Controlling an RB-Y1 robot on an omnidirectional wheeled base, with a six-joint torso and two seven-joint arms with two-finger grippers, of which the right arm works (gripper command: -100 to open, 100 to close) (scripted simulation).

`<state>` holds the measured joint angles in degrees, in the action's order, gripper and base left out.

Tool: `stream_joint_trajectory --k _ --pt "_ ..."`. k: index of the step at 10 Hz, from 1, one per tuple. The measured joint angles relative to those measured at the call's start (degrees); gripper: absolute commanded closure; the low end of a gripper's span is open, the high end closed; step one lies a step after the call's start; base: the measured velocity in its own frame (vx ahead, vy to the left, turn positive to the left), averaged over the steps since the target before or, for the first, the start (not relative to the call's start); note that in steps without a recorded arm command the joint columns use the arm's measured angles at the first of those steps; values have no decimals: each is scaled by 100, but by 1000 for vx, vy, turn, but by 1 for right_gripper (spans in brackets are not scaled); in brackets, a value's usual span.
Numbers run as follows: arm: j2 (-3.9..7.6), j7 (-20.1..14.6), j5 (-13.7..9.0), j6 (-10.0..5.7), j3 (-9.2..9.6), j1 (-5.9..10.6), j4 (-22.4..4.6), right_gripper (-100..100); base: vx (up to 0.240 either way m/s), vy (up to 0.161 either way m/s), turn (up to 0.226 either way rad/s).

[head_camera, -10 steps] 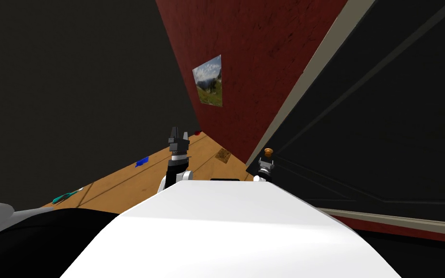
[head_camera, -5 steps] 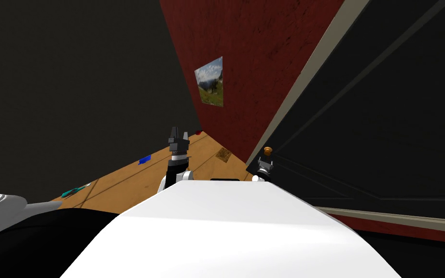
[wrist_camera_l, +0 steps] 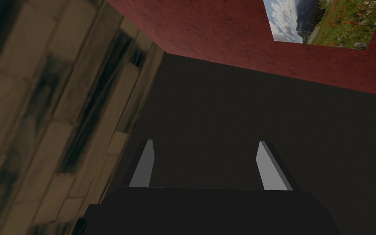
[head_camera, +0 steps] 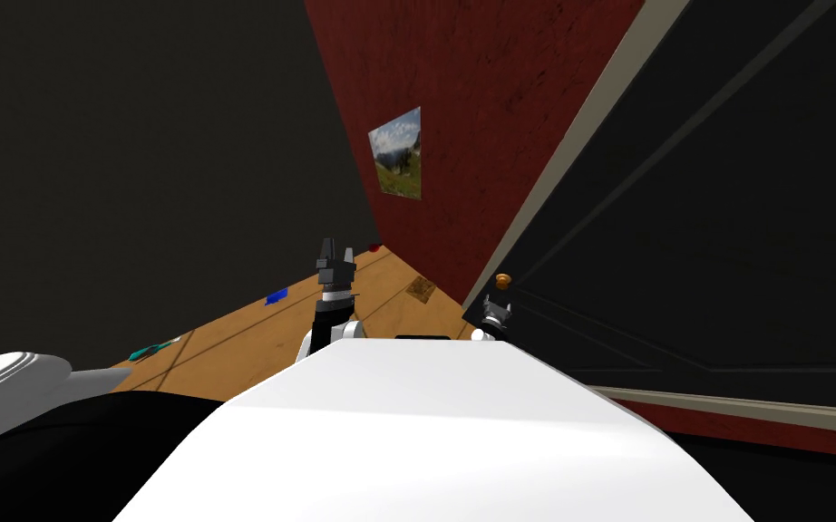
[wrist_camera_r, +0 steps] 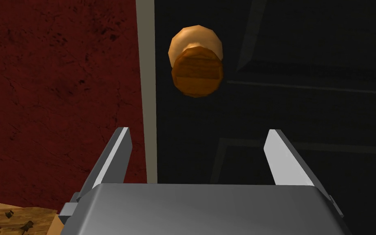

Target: Pull the door open

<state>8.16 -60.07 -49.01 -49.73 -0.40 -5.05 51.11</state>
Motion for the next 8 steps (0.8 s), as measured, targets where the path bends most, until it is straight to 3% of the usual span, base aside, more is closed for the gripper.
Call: stream_joint_trajectory --k 2,3,4,5,8 --pt "-17 -119 -49 -27 28 -6 17 -100 24 6 3" --pt "37 -195 -39 -55 43 -16 -51 -100 147 10 3" --pt "161 -345 -40 -69 50 -29 -134 -100 183 -13 5" --pt "260 -459 -43 -42 55 -158 -43 -100 176 -11 4" --pt "473 -798 -19 -116 98 -195 -250 -100 128 9 5"
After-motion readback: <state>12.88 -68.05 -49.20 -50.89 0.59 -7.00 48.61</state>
